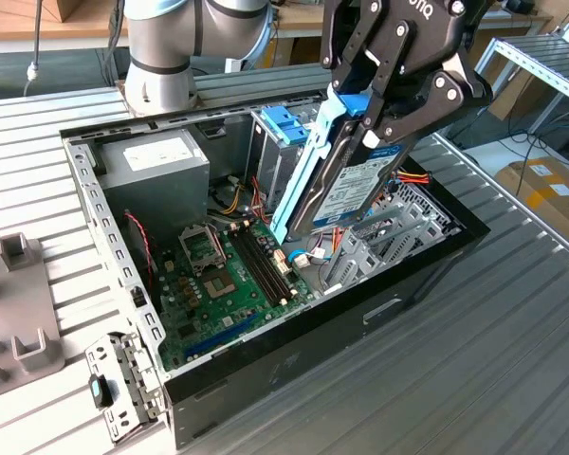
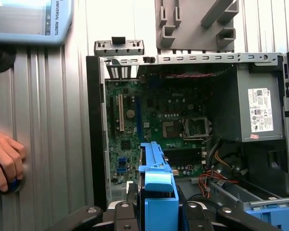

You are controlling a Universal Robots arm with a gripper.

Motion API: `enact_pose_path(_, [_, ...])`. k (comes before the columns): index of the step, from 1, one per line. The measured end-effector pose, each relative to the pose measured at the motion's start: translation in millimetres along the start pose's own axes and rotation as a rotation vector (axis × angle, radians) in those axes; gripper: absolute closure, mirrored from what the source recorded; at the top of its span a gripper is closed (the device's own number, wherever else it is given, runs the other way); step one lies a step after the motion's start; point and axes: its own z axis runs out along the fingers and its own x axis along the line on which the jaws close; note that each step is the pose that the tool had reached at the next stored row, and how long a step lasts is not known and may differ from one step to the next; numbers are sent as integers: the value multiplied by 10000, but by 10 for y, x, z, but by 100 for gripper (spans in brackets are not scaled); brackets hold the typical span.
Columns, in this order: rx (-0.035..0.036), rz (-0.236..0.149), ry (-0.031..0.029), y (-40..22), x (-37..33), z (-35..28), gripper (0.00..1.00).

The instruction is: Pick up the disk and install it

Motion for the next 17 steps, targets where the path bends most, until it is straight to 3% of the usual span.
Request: enact_pose_path(17, [0, 0, 0, -50, 129, -6, 63])
